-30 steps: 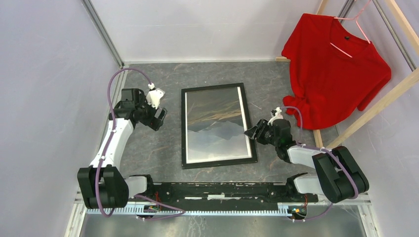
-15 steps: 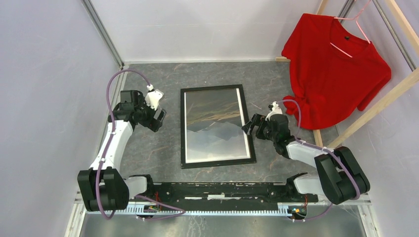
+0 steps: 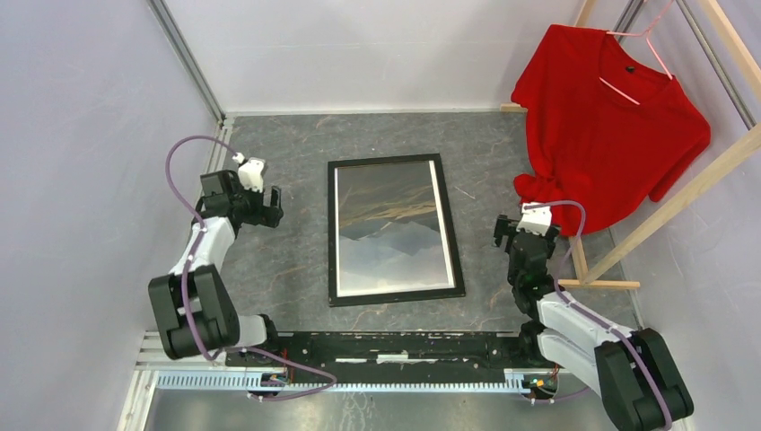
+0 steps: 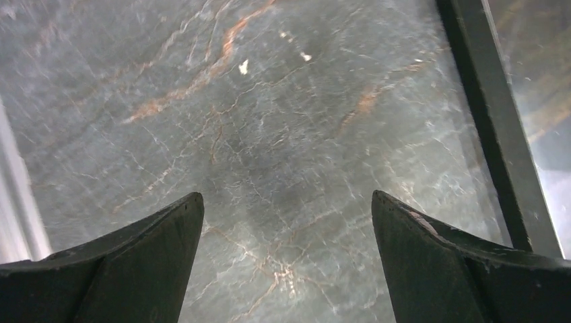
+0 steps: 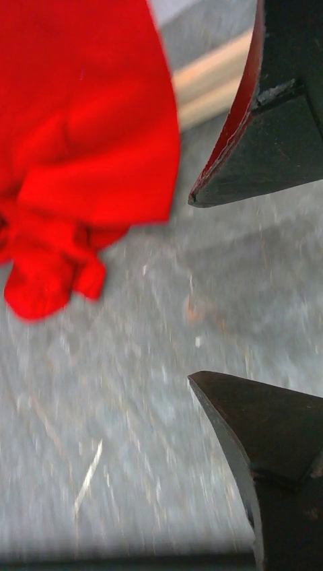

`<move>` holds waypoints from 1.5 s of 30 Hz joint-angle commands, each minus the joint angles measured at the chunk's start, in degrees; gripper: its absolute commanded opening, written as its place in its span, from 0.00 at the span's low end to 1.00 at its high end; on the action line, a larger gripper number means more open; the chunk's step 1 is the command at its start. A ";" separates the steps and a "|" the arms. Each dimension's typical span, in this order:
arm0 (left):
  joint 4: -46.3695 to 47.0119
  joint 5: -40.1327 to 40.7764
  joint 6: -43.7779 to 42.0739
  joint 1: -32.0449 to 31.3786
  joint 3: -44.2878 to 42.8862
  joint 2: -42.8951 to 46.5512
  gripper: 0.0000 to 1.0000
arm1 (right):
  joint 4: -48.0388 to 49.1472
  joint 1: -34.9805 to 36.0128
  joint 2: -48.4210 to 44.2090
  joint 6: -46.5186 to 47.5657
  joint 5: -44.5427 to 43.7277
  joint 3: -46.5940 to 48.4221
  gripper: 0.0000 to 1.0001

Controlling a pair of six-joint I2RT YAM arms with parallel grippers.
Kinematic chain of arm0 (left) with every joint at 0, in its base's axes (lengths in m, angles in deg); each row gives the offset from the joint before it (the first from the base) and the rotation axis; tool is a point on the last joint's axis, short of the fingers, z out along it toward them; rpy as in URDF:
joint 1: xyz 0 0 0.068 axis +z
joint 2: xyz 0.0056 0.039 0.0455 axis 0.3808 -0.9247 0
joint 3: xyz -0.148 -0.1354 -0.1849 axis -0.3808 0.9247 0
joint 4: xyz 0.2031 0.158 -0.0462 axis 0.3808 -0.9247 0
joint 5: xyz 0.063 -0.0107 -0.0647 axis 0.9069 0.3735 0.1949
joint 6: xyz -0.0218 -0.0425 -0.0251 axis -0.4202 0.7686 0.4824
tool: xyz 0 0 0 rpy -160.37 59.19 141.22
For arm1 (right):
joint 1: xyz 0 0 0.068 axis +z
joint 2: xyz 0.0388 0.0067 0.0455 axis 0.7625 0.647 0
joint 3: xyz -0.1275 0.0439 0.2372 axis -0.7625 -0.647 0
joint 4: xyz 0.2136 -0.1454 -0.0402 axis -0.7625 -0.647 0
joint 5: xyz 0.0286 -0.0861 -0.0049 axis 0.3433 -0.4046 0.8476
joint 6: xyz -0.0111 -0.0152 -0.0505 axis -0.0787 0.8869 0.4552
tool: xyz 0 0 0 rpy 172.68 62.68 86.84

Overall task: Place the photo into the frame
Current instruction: Turn over the photo frame at the center of the board, then reset both arms

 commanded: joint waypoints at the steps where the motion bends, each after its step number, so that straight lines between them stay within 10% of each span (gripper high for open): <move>1: 18.22 -8.61 12.29 3.48 5.06 -5.73 1.00 | 14.18 -3.17 1.48 7.33 -13.58 -4.91 0.98; 19: 88.18 -11.04 32.37 1.51 31.56 -13.42 1.00 | 45.57 -10.68 18.76 11.60 -9.44 -13.00 0.98; 29: 98.33 9.00 19.80 -13.94 39.35 -13.64 1.00 | 71.03 -10.64 27.73 19.13 4.42 -20.00 0.98; 32: 89.98 8.93 21.50 -12.19 34.95 -13.96 1.00 | 47.03 -11.22 24.22 16.90 5.02 -10.94 0.98; 45: 89.04 7.75 22.10 -11.00 34.71 -13.56 1.00 | 51.55 -11.20 24.61 17.74 5.16 -12.71 0.98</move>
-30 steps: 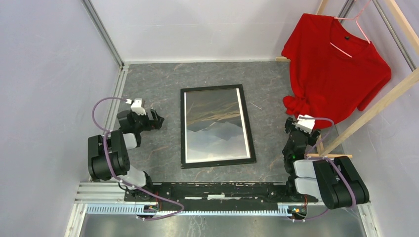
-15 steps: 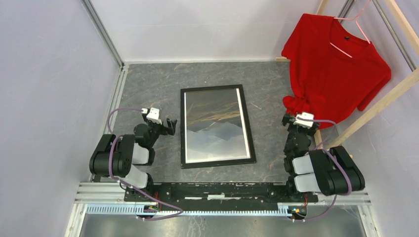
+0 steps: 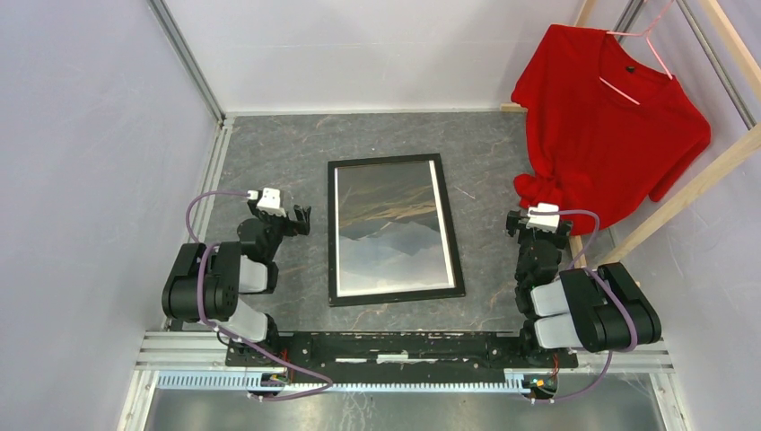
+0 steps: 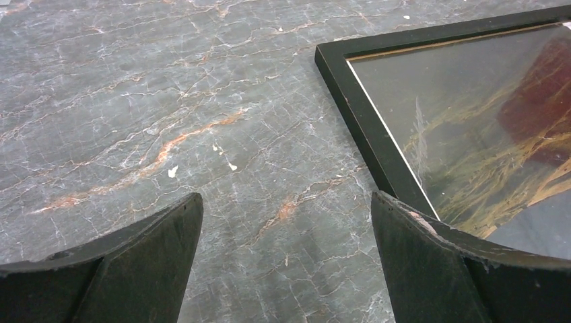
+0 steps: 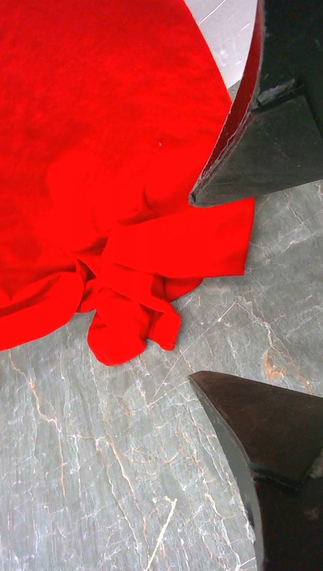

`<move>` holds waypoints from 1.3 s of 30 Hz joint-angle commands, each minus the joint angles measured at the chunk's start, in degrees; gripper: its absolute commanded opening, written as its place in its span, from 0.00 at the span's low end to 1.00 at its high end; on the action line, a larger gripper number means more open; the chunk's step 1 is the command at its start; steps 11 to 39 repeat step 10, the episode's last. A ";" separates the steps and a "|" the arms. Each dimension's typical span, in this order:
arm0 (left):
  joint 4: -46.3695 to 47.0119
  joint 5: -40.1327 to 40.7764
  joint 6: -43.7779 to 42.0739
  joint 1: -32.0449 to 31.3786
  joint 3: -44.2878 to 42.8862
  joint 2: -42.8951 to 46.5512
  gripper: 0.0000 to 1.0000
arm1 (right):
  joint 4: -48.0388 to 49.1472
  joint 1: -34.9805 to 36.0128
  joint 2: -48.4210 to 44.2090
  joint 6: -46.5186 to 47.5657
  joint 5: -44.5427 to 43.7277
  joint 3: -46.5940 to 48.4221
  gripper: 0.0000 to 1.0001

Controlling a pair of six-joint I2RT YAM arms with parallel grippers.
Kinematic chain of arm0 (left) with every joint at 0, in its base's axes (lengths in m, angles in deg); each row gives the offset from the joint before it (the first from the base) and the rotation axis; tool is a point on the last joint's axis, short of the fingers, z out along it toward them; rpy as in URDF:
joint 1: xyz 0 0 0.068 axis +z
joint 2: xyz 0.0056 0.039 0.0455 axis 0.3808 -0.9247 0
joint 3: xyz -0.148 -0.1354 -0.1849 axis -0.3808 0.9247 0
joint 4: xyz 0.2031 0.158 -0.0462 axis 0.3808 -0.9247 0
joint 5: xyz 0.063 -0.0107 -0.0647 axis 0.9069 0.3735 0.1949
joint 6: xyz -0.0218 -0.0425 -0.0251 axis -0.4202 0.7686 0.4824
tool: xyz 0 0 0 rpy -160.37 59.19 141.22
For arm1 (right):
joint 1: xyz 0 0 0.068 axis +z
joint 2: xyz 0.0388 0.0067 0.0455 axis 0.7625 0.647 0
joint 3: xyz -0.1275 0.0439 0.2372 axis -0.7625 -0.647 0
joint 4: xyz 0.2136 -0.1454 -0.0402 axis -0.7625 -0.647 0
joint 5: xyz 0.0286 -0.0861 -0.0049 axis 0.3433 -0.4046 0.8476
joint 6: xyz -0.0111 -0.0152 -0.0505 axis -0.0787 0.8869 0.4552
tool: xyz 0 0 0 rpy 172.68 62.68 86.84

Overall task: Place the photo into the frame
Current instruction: Reset both arms

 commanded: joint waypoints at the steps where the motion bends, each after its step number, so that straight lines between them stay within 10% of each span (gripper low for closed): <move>1: 1.41 1.13 -1.13 0.06 -1.09 -0.30 1.00 | 1.45 -0.27 -0.71 0.69 0.80 -5.37 0.98; 39: 2.18 4.08 -0.33 0.06 -0.48 0.16 1.00 | 1.44 -0.25 -0.69 0.69 0.80 -5.42 0.98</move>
